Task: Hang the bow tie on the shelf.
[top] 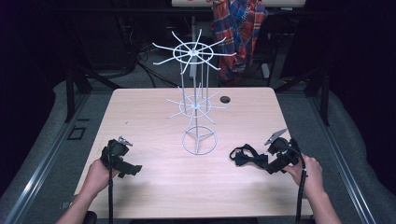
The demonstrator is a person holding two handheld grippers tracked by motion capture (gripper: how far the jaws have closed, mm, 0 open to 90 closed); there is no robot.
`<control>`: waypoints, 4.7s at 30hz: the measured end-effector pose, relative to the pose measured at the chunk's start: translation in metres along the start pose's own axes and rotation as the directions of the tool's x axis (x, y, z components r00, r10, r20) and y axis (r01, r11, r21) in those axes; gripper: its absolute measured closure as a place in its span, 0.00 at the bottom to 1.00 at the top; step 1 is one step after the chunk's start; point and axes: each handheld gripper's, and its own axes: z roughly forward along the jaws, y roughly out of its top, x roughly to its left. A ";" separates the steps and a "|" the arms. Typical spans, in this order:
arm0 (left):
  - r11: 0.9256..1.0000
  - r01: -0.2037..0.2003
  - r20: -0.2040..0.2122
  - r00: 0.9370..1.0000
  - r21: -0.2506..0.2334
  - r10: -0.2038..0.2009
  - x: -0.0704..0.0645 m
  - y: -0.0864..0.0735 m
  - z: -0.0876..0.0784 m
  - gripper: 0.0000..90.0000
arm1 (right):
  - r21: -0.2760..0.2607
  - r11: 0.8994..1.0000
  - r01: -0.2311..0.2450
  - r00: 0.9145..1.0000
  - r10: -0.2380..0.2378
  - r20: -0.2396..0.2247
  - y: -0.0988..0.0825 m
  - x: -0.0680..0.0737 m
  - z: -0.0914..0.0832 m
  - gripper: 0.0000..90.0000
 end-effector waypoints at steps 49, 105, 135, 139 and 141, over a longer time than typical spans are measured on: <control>0.999 -0.011 0.013 1.000 0.038 0.010 -0.003 -0.005 0.002 0.01 | 0.103 0.992 0.073 0.997 -0.072 -0.004 0.044 0.027 0.054 0.40; 0.999 -0.012 0.017 1.000 0.047 0.011 -0.002 -0.007 0.003 0.02 | 0.036 0.999 -0.001 1.000 0.002 -0.029 0.041 0.020 0.033 0.82; 0.999 -0.013 0.010 1.000 0.039 0.012 -0.002 -0.006 0.002 0.02 | -0.150 0.988 -0.044 0.997 0.035 -0.064 0.048 0.028 0.001 0.82; 0.999 -0.011 0.014 1.000 0.038 0.011 -0.002 -0.006 0.002 0.02 | -0.173 0.984 -0.040 0.998 0.030 -0.064 0.049 0.029 -0.002 0.82; 0.999 -0.011 0.015 1.000 0.037 0.010 -0.003 -0.006 0.003 0.02 | -0.196 0.980 -0.040 0.998 0.030 -0.054 0.050 0.030 -0.005 0.82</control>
